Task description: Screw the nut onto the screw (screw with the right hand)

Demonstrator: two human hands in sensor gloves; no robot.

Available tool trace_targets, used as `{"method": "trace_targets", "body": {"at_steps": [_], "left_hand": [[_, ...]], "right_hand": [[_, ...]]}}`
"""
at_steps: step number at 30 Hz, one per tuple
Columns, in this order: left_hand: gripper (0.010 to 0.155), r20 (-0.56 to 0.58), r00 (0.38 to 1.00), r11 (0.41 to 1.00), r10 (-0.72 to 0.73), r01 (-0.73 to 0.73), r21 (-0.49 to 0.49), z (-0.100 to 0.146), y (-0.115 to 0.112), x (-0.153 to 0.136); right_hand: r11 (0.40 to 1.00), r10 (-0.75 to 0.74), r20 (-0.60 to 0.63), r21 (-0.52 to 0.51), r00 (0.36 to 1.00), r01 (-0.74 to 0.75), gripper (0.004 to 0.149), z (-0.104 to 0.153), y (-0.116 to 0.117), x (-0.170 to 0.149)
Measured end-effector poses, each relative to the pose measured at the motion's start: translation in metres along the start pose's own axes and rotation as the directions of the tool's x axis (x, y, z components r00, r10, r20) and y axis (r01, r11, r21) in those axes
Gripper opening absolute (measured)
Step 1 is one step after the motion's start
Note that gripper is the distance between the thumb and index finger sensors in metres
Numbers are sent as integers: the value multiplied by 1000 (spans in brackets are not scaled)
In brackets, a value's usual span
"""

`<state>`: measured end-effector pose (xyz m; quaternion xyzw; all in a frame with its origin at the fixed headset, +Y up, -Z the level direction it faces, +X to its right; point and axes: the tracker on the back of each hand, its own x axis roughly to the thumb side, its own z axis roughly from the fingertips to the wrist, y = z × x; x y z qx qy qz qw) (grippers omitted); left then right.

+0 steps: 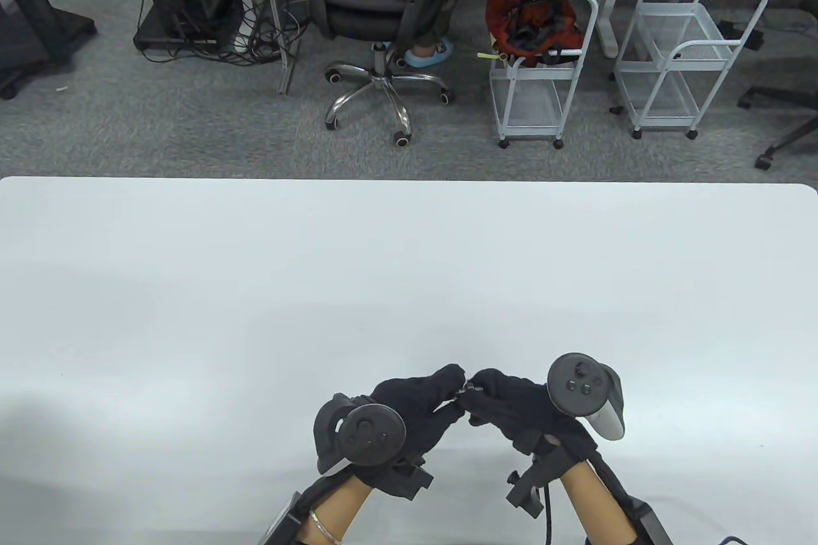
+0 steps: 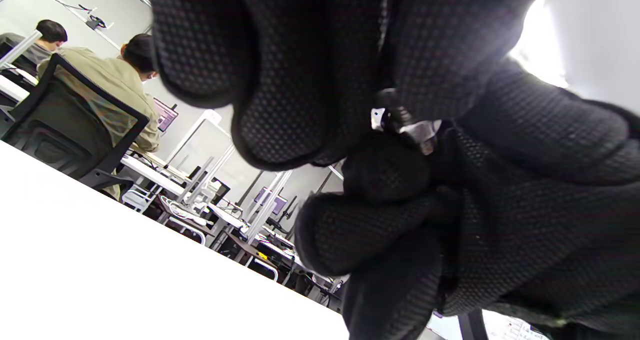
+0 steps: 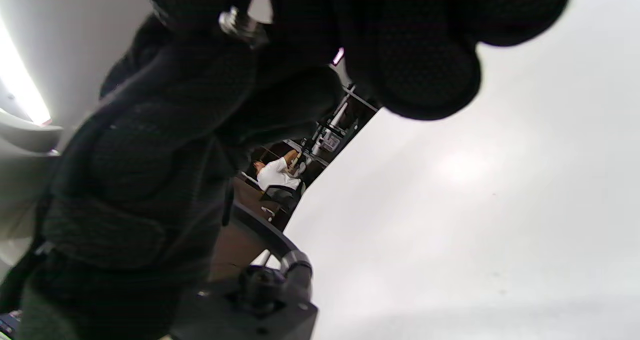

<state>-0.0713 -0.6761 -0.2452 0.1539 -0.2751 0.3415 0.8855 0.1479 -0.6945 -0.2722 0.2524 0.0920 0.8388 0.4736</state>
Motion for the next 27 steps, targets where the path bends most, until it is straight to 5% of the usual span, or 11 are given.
{"method": "trace_targets", "body": {"at_steps": [3, 10, 14, 20, 24, 27], "left_hand": [[47, 23, 1000, 1000, 9, -9, -11, -1, -2, 1], [46, 8, 1000, 1000, -1, 1, 7, 0, 0, 0], [47, 23, 1000, 1000, 14, -14, -4, 0, -2, 2], [46, 2, 1000, 1000, -12, 12, 4, 0, 0, 0], [47, 13, 1000, 1000, 9, -9, -5, -1, -1, 1], [47, 1, 999, 999, 38, -38, -17, -1, -1, -1]], "right_hand": [[983, 12, 4, -183, 1000, -11, 49, 1, 1, -1], [996, -38, -17, 83, 999, 39, 51, 0, 1, 1], [985, -19, 8, -170, 1000, 21, 49, 1, 1, 0], [997, -30, -26, 74, 999, 32, 51, 0, 1, 2], [989, -18, 4, -145, 1000, 18, 49, 0, 1, 0], [997, -34, -11, -76, 999, 33, 51, 0, 0, 0]]}}
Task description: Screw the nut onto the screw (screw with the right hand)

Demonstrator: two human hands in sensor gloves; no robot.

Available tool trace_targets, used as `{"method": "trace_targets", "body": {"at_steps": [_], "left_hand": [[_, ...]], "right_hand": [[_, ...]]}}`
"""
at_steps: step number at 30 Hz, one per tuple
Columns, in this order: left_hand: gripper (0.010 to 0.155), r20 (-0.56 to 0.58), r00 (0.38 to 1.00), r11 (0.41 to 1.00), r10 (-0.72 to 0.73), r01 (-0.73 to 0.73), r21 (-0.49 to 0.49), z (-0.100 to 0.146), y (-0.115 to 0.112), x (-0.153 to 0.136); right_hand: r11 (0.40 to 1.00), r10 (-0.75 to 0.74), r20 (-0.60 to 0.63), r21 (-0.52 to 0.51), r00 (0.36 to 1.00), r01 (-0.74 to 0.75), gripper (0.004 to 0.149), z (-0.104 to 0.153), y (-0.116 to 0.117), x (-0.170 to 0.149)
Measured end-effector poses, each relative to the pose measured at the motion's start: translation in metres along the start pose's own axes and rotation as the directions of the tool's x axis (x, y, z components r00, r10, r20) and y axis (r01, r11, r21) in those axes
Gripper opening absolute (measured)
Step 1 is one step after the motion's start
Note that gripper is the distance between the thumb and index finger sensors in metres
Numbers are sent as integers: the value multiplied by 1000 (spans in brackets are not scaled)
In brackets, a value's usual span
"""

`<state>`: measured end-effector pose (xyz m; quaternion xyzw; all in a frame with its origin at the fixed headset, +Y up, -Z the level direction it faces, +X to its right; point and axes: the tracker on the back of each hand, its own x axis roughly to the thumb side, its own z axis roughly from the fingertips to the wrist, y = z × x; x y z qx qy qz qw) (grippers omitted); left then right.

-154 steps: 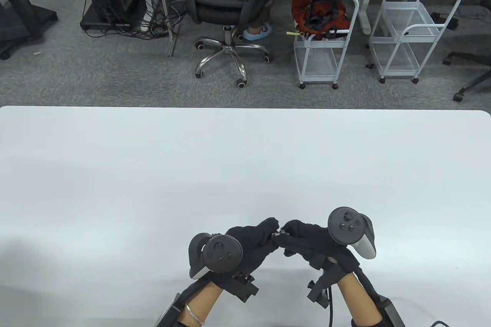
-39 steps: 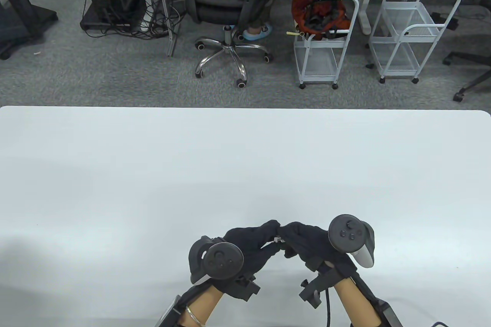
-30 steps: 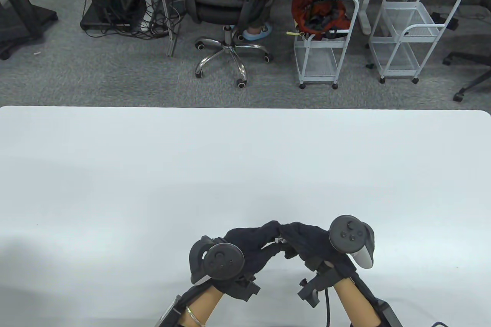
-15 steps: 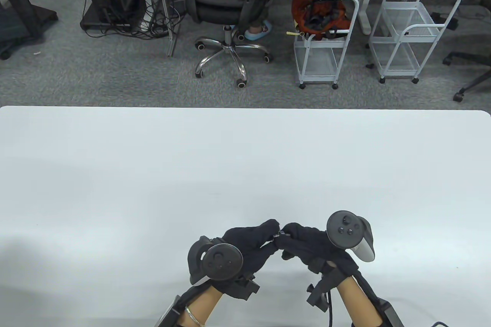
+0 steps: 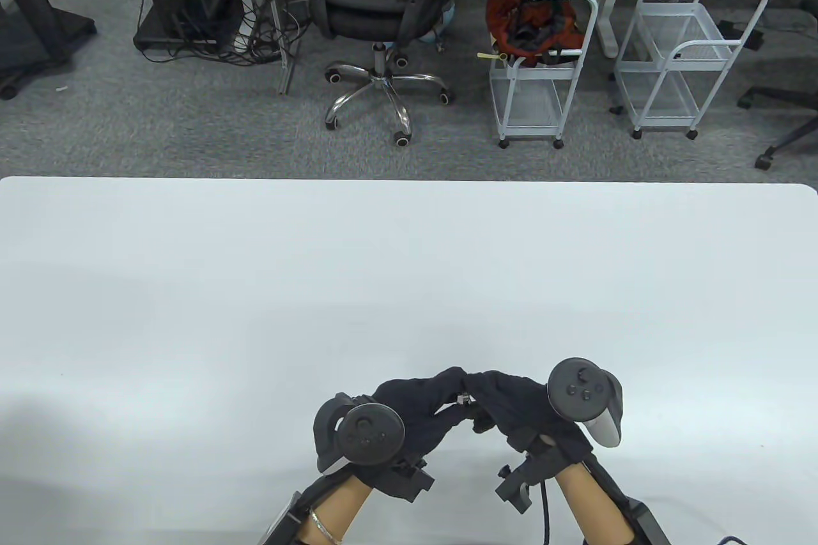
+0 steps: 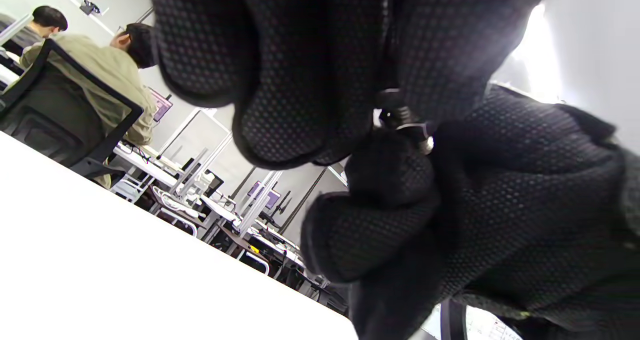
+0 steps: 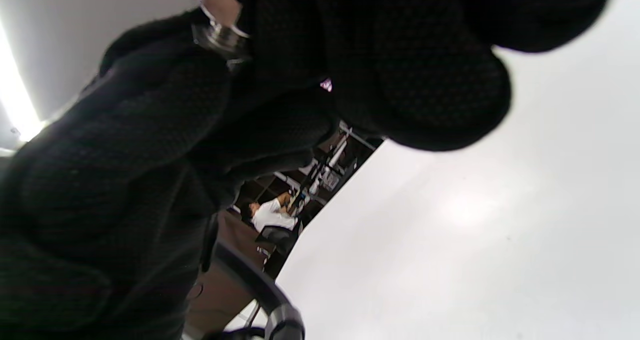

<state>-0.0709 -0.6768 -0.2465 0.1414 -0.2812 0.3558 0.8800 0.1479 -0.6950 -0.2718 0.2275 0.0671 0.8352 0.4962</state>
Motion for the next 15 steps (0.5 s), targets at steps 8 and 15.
{"method": "trace_targets", "body": {"at_steps": [8, 15], "left_hand": [[47, 17, 1000, 1000, -22, 22, 13, 0, 1, 4], [47, 2, 1000, 1000, -22, 22, 22, 1, 2, 2]], "right_hand": [[992, 44, 34, -118, 998, -40, 49, 1, 1, 2], [998, 52, 40, 35, 998, -54, 49, 0, 0, 4]]}}
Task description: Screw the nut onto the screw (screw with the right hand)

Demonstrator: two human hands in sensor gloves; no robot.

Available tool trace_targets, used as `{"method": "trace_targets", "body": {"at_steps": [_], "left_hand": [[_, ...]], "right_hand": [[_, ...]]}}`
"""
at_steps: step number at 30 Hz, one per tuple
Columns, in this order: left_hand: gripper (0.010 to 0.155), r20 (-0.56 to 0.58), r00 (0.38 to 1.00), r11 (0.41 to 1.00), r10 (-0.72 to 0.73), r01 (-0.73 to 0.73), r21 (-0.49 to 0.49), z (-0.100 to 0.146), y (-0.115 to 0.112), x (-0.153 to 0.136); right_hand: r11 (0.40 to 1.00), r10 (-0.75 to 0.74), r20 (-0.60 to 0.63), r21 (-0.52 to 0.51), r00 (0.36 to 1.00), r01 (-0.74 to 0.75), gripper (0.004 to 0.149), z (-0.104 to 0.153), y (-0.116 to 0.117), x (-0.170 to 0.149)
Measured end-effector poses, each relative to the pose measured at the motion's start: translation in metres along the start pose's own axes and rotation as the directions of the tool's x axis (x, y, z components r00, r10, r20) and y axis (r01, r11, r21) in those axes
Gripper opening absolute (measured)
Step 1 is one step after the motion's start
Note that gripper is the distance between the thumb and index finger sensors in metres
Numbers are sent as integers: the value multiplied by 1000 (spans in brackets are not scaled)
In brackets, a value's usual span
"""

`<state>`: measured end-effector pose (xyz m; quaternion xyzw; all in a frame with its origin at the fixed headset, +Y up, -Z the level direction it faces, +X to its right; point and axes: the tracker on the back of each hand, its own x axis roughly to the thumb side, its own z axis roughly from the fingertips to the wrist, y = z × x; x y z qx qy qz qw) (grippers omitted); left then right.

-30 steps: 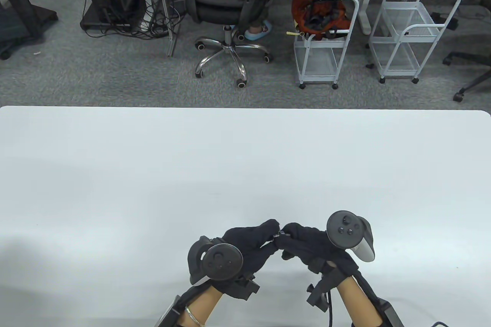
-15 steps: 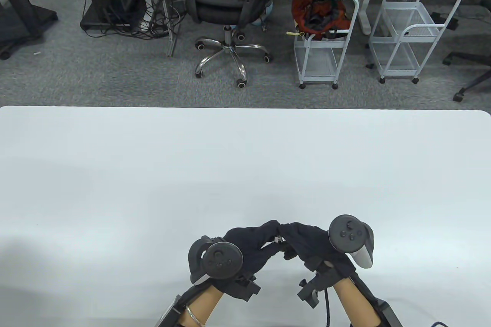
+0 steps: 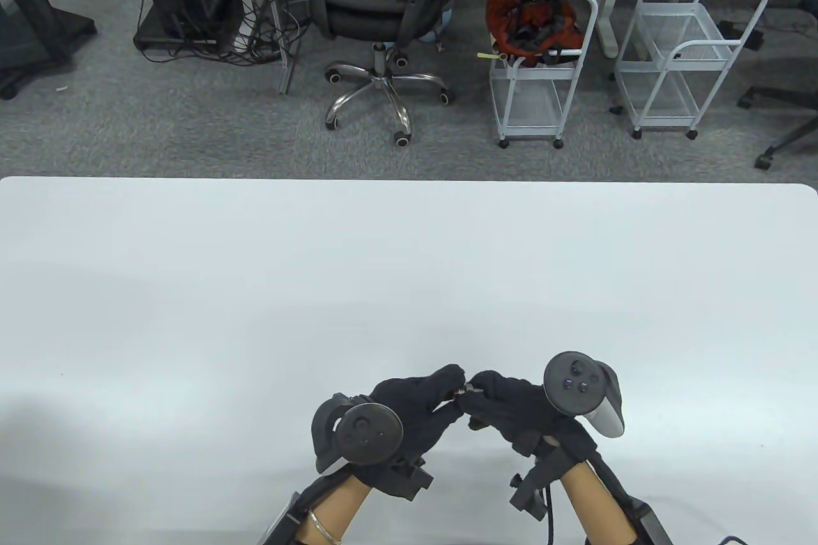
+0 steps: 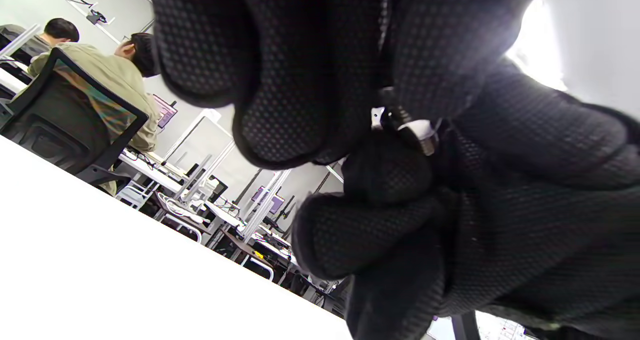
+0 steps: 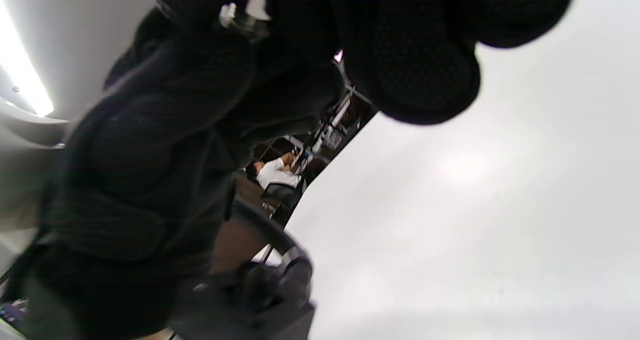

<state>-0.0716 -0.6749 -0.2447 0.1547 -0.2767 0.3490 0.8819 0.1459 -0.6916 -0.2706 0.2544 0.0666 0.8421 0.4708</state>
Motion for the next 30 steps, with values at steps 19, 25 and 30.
{"method": "trace_targets", "body": {"at_steps": [19, 25, 30], "left_hand": [[46, -22, 999, 999, 32, -33, -7, -1, -3, -6], [47, 18, 1000, 1000, 21, -21, -1, 0, -2, 0], [47, -31, 999, 999, 43, -43, 12, 0, -1, -4]], "right_hand": [[998, 30, -17, 63, 999, -29, 51, 0, 0, 3], [982, 69, 7, -176, 998, -67, 50, 3, 1, 5], [999, 21, 5, 31, 1000, -22, 53, 1, -2, 7]]}}
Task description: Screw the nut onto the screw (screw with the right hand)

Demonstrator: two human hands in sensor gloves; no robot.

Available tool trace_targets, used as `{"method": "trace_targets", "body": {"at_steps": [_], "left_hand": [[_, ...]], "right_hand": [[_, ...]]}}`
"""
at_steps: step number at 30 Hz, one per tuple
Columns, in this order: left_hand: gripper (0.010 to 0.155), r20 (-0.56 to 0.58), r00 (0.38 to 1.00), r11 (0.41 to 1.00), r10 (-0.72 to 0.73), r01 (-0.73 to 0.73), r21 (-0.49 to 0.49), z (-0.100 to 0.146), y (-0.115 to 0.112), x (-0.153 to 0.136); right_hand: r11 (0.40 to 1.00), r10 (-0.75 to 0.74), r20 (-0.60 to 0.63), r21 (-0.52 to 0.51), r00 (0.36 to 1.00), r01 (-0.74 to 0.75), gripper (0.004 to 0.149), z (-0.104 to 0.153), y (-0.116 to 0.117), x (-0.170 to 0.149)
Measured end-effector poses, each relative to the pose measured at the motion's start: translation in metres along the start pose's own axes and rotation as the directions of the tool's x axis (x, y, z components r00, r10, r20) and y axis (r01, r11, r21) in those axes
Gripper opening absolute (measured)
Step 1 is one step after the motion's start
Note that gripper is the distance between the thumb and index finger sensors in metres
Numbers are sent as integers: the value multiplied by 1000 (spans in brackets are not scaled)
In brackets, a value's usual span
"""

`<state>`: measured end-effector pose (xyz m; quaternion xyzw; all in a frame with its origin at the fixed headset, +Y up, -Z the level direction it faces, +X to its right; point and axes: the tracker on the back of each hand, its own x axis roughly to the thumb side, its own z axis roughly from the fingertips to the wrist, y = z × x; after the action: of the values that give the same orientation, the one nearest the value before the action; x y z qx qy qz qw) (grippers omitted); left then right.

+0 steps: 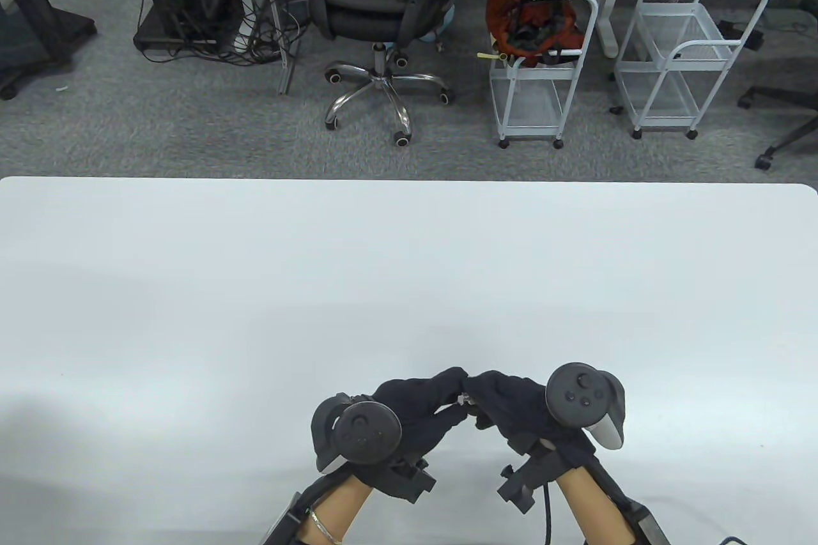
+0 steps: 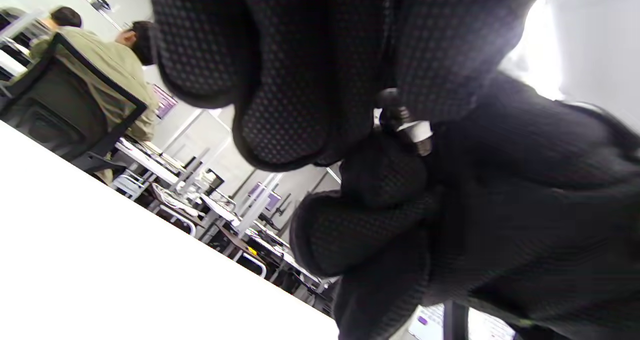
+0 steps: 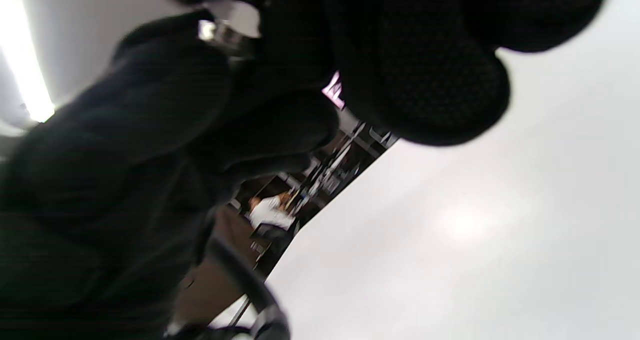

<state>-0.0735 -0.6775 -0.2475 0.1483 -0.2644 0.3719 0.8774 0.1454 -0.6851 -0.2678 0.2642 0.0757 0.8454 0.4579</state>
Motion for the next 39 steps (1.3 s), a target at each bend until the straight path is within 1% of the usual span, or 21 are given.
{"method": "trace_targets", "body": {"at_steps": [1, 2, 5, 6, 8, 10, 12, 13, 15, 17, 20, 23, 24, 26, 28, 31, 33, 35, 36, 37, 39], "left_hand": [[46, 5, 1000, 1000, -1, 2, -7, 0, 0, 0], [46, 10, 1000, 1000, -2, 2, -8, 1, 0, 1], [47, 53, 999, 1000, -8, 9, -15, 0, -1, 5], [47, 48, 999, 1000, -3, 4, -17, 1, -2, 5], [46, 42, 999, 999, 15, -14, -32, 0, -3, 5], [46, 28, 1000, 1000, 10, -9, -25, 1, -2, 4], [46, 18, 1000, 1000, -2, 2, -10, 0, -1, 3], [46, 21, 1000, 1000, 2, -2, -11, 0, 0, 4], [46, 36, 999, 1000, -7, 7, -10, 1, -1, 6], [46, 53, 999, 1000, -10, 11, -16, 1, -2, 7], [45, 48, 999, 1000, -9, 10, -18, 1, -2, 6], [45, 8, 1000, 1000, -17, 17, 9, 1, 1, 4], [45, 17, 1000, 1000, -15, 15, 5, 1, 1, 5], [45, 40, 999, 1000, -15, 15, 0, 1, 1, 7], [45, 42, 999, 1000, 9, -9, -11, 1, -1, 8], [45, 37, 999, 1000, 7, -6, -11, 0, 0, 8], [45, 15, 1000, 1000, -13, 13, 14, 1, 2, 6], [45, 15, 1000, 1000, -2, 2, 14, 1, 4, 5], [45, 18, 1000, 1000, 0, 0, 15, 1, 4, 6], [45, 28, 1000, 1000, -5, 4, 12, 1, 4, 7], [45, 43, 999, 1000, 5, -5, 3, 1, 1, 8]], "right_hand": [[999, 6, -17, 46, 1000, -5, 52, 0, 0, 0], [999, 25, -4, 22, 1000, -25, 50, 0, 0, 0], [974, 87, 21, -213, 996, -81, 50, 2, 0, 0], [968, 85, 24, -239, 996, -76, 50, 2, 1, -1], [975, 86, 7, -207, 996, -83, 51, 3, 0, -1], [991, 49, 1, -128, 999, -49, 53, 2, -2, -1], [1000, 6, -11, 18, 1000, -6, 52, 1, -2, 1], [1000, 20, -16, 22, 1000, -20, 51, 2, -2, 1], [988, 71, 17, -137, 997, -68, 50, 2, -1, 0], [970, 72, 8, -232, 997, -68, 51, 3, 1, -1], [987, 44, -1, -158, 999, -44, 52, 3, 0, -2], [1000, 4, -20, 1, 1000, -3, 53, 2, 0, 2], [1000, 24, -23, 9, 999, -24, 51, 2, -1, 3], [986, 86, 4, -142, 996, -84, 50, 3, -1, 2], [969, 62, -4, -238, 998, -61, 51, 4, 1, 1], [984, 43, -13, -170, 999, -45, 52, 4, 0, 0], [997, 8, 28, -78, 1000, -6, 52, 2, -1, 2], [1000, 4, 5, 11, 1000, -5, 51, 1, 0, 2], [1000, 16, 15, -21, 1000, -15, 50, 2, 0, 2], [992, 38, 36, -125, 999, -34, 49, 2, 0, 1], [969, 46, 34, -246, 998, -36, 50, 3, 1, 0]]}}
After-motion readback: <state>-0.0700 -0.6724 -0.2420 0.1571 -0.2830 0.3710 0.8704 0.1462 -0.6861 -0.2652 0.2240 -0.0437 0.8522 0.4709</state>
